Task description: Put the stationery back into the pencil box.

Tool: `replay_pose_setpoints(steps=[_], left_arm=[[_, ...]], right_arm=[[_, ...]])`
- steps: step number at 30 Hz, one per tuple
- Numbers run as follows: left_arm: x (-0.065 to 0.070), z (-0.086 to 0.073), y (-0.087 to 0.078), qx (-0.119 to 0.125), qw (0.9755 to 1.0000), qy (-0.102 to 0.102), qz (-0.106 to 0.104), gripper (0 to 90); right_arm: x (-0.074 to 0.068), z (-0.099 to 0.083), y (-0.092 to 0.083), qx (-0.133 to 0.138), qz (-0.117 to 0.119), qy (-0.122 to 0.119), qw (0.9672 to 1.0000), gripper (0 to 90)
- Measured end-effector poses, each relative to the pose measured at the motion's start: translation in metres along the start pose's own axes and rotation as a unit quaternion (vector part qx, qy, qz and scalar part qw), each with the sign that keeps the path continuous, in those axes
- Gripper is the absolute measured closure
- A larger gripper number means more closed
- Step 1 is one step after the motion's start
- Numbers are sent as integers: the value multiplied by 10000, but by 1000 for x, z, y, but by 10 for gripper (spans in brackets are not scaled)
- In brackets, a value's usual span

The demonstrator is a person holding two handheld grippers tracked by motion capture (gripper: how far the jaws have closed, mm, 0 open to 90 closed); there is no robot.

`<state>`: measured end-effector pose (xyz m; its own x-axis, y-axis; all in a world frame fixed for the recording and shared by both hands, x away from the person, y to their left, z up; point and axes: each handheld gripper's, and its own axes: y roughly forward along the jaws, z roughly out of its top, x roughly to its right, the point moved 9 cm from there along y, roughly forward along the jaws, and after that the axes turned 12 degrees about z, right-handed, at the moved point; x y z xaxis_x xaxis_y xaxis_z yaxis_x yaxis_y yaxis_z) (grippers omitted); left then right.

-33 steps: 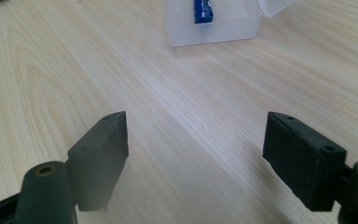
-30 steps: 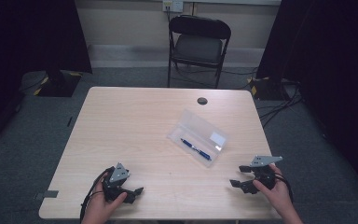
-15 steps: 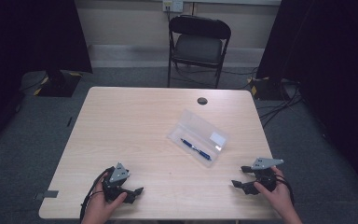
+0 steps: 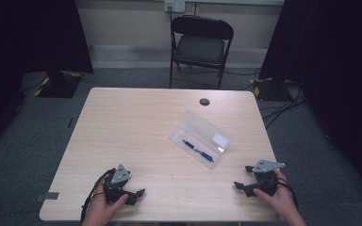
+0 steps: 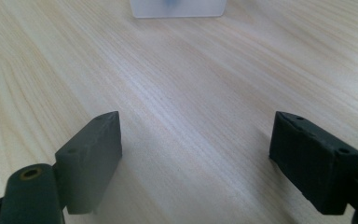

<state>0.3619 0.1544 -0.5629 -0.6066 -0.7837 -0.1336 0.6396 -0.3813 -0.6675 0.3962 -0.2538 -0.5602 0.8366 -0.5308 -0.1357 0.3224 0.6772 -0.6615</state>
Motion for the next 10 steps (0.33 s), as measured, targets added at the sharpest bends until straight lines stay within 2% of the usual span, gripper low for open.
replay_pose_setpoints(steps=[10], left_arm=[[0,0,0,1,10000,-1,0,108]], right_arm=[[0,0,0,-1,-13,7,10000,161]])
